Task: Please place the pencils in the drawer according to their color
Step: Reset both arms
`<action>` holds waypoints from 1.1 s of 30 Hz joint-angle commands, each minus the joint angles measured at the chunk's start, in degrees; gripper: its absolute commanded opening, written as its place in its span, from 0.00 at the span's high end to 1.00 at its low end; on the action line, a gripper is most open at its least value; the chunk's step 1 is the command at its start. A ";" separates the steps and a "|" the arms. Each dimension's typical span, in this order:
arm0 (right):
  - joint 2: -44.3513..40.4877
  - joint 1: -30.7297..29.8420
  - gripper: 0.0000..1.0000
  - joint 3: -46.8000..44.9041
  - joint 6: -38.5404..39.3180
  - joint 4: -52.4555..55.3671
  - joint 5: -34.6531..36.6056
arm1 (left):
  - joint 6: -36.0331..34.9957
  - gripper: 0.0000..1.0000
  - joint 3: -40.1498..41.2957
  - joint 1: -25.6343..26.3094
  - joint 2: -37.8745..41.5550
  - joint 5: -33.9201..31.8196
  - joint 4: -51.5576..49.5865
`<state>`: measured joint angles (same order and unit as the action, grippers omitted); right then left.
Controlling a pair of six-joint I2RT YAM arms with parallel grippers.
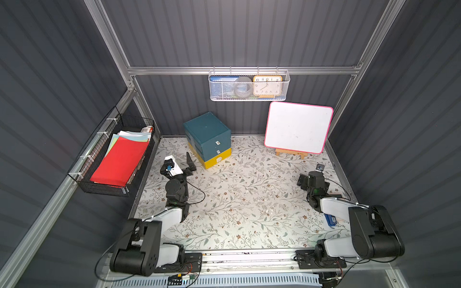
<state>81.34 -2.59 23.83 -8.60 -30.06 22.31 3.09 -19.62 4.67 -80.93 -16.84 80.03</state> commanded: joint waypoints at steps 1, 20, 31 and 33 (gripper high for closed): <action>3.80 0.07 0.01 -3.37 4.56 -19.58 -4.84 | -2.98 0.00 2.22 -2.29 -7.20 3.31 18.86; 8.74 1.60 0.01 -3.16 4.86 -26.95 -7.24 | 2.00 0.00 -7.86 -10.14 -17.48 11.92 6.85; 8.76 1.60 0.01 -2.92 4.79 -26.51 -7.28 | 1.65 0.00 -7.63 -10.20 -17.40 10.47 7.43; 8.74 1.61 0.01 -3.12 5.00 -27.00 -7.42 | 1.30 0.00 -7.63 -10.18 -17.34 9.61 7.86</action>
